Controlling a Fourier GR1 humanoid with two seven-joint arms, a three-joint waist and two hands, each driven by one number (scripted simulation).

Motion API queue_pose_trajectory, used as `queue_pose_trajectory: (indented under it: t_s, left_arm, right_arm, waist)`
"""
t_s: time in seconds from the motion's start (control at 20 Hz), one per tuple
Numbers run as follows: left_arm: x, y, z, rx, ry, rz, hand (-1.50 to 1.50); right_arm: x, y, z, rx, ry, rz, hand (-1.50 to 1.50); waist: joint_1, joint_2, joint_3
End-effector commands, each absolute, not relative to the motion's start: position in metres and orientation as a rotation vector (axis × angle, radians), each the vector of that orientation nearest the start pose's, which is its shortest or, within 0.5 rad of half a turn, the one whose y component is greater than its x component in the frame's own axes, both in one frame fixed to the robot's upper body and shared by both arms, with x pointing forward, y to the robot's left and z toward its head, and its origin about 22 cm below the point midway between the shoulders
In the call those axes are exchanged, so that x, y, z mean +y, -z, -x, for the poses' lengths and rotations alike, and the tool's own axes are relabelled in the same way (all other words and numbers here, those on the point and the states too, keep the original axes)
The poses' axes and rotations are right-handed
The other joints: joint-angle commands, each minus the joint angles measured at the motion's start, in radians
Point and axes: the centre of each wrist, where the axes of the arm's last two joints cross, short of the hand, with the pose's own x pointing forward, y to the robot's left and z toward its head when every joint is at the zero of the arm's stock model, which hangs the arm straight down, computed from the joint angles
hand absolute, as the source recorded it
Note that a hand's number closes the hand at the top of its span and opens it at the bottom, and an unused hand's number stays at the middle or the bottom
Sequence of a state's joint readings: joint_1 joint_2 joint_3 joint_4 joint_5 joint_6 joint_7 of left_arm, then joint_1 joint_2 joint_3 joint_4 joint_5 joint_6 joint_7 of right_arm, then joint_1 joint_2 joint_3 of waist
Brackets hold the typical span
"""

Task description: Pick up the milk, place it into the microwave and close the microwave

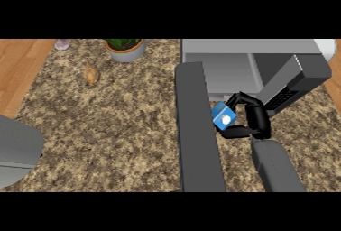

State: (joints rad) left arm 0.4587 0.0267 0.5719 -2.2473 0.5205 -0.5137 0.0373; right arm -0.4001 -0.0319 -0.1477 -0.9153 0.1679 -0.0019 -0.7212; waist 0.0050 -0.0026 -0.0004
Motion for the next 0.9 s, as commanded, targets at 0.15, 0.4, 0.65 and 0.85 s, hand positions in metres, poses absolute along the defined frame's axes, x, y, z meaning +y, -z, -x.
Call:
queue_pose_trajectory:
  t_s: [0.15, 0.4, 0.65, 0.85]
  left_arm:
    - [0.358, -0.120, -0.086, -1.935, -0.050, -0.044, -1.50]
    - [0.363, -0.100, -0.090, -1.934, -0.050, -0.038, -1.50]
    - [0.367, -0.098, -0.083, -1.936, -0.042, -0.031, -1.50]
    - [0.372, -0.099, -0.098, -1.923, -0.019, -0.007, -1.50]
  right_arm:
    - [-0.194, 0.008, -0.367, -1.997, -0.263, 0.167, 1.50]
    - [-0.176, -0.007, -0.398, -1.953, -0.386, 0.311, 1.50]
    - [-0.176, -0.021, -0.421, -1.908, -0.417, 0.434, 1.50]
    - [-0.181, -0.010, -0.423, -1.913, -0.421, 0.507, 1.50]
  waist:
    - [0.008, 0.004, 0.001]
    - [0.022, 0.009, 0.001]
    - [0.043, 0.015, 0.001]
    - [0.053, 0.024, 0.002]
